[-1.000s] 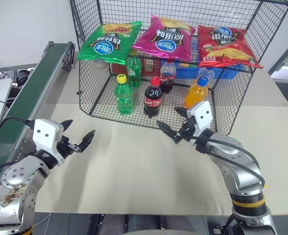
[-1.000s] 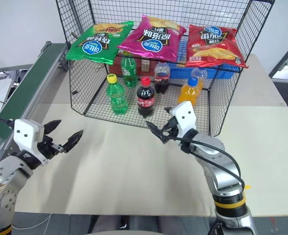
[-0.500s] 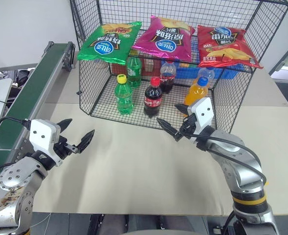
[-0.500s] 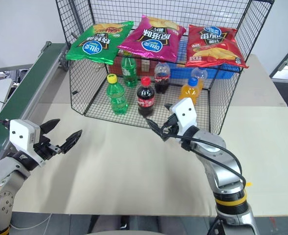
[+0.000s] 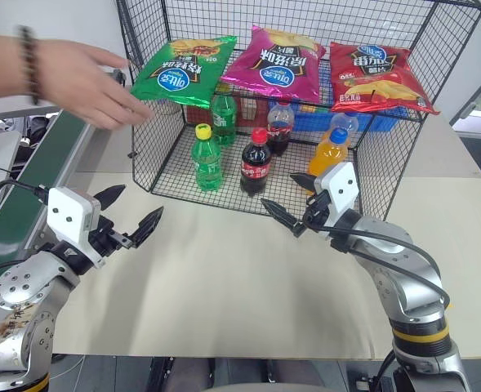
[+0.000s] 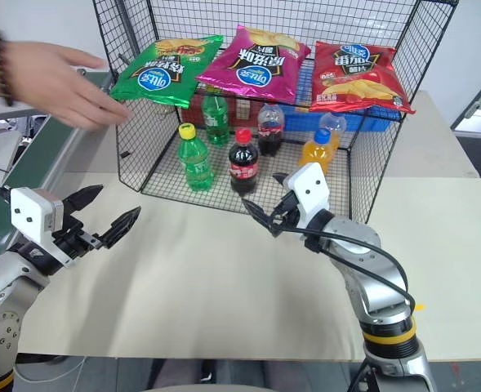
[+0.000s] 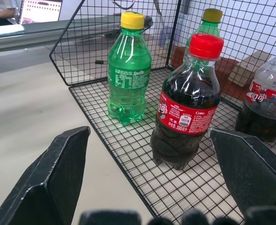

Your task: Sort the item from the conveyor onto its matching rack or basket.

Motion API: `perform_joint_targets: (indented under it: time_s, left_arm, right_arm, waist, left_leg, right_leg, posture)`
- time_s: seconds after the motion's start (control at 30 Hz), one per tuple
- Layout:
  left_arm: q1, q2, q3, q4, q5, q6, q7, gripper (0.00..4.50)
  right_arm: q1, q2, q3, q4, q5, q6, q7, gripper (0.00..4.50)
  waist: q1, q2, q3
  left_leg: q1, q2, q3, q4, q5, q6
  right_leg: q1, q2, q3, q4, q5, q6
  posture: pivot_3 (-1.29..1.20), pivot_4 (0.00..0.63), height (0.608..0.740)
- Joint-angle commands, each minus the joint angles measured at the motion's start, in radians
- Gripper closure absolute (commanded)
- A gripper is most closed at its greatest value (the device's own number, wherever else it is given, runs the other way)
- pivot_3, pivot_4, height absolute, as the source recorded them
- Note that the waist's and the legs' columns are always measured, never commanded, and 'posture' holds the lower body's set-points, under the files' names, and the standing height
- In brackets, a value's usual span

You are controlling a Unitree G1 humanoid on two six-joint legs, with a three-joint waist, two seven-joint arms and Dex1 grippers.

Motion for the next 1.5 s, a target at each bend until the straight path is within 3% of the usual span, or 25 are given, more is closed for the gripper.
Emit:
perform_joint_targets:
  time_s: [0.03,1.23,1.5]
  left_arm:
    - [-0.009,0.017,0.008,-0.03,-0.013,-0.024,-0.009,0.04]
    - [0.098,0.022,0.083,-0.046,-0.025,-0.004,0.005,0.04]
    - [0.163,0.027,0.225,-0.053,-0.106,0.057,0.028,0.04]
  right_arm:
    - [-0.019,0.001,-0.013,-0.033,0.008,-0.027,-0.001,0.0]
    - [-0.061,0.036,0.004,0.0,0.002,-0.031,0.002,0.0]
    - [-0.12,0.019,0.023,0.013,0.03,-0.005,0.065,0.0]
  waist:
    - [0.0,0.0,0.0]
    - [-0.001,0.0,0.0]
    - [-0.001,0.0,0.0]
  left_leg:
    - [0.0,0.0,0.0,0.0,0.0,0.0]
    - [0.0,0.0,0.0,0.0,0.0,0.0]
    - [0.0,0.001,0.0,0.0,0.0,0.0]
  right_leg:
    - [0.0,0.0,0.0,0.0,0.0,0.0]
    - [0.0,0.0,0.0,0.0,0.0,0.0]
    - [0.0,0.0,0.0,0.0,0.0,0.0]
  posture:
    - [0.0,0.15,0.74]
    - [0.0,0.15,0.74]
    - [0.0,0.15,0.74]
